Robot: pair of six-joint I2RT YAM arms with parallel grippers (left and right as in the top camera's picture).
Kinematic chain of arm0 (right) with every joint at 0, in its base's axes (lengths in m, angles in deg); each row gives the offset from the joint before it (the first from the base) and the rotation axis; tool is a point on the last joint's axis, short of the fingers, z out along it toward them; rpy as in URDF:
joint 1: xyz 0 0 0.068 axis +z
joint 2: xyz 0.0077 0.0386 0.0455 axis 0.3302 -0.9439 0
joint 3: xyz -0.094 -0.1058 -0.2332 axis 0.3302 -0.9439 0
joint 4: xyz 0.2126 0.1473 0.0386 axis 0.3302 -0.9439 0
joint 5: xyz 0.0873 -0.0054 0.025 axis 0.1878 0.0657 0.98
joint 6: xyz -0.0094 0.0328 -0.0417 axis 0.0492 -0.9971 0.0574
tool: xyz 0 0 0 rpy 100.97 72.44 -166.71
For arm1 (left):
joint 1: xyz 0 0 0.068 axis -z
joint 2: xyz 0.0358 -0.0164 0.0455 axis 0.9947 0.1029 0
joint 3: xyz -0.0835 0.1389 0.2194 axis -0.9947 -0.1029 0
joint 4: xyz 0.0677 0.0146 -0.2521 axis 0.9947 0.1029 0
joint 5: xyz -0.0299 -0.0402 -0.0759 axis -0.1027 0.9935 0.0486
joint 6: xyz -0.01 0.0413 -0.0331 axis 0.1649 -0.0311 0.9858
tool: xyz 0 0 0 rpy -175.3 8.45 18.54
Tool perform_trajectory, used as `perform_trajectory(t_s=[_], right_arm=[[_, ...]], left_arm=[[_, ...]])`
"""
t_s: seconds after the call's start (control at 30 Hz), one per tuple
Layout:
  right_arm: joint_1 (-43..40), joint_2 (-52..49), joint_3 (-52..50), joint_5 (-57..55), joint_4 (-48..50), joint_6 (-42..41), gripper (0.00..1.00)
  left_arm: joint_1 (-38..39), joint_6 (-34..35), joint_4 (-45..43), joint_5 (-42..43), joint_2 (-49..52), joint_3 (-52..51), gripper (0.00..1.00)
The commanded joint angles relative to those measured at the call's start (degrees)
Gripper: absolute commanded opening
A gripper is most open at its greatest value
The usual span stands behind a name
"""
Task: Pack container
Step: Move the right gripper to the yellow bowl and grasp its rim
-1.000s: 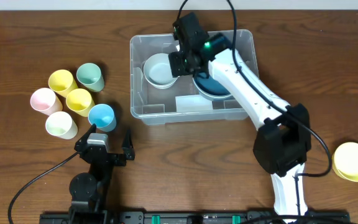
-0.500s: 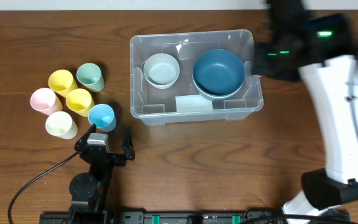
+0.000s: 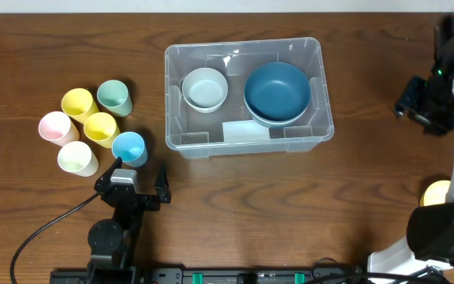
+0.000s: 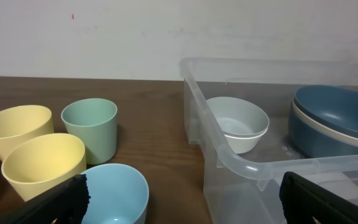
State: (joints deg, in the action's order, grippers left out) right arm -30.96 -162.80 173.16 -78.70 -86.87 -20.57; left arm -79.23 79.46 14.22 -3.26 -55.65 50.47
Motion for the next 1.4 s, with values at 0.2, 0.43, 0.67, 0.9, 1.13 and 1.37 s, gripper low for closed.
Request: perform_trajectory(t_s=[0.2, 0.43, 0.67, 0.9, 1.13, 1.37], right_arm=[[-8.6, 13.5, -24.9, 3.0, 12.5, 3.9, 0.55], [-15.2, 21.8, -39.1, 4.0, 18.1, 7.5, 0.55], [-24.5, 22.4, -42.5, 4.2, 20.9, 8.2, 0.59], [-30.4, 22.4, -42.5, 4.3, 27.2, 6.9, 0.56], [-30.6, 20.4, -42.6, 3.7, 32.8, 5.6, 0.57], [-30.7, 16.2, -42.6, 0.7, 34.2, 4.4, 0.58]], left_arm=[[-0.3, 0.3, 1.9, 0.9, -0.3, -1.0, 0.98], [-0.3, 0.3, 1.9, 0.9, -0.3, -1.0, 0.98], [-0.3, 0.3, 1.9, 0.9, -0.3, -1.0, 0.98], [-0.3, 0.3, 1.9, 0.9, -0.3, -1.0, 0.98], [-0.3, 0.3, 1.9, 0.9, -0.3, -1.0, 0.98], [-0.3, 0.3, 1.9, 0.9, -0.3, -1.0, 0.98]])
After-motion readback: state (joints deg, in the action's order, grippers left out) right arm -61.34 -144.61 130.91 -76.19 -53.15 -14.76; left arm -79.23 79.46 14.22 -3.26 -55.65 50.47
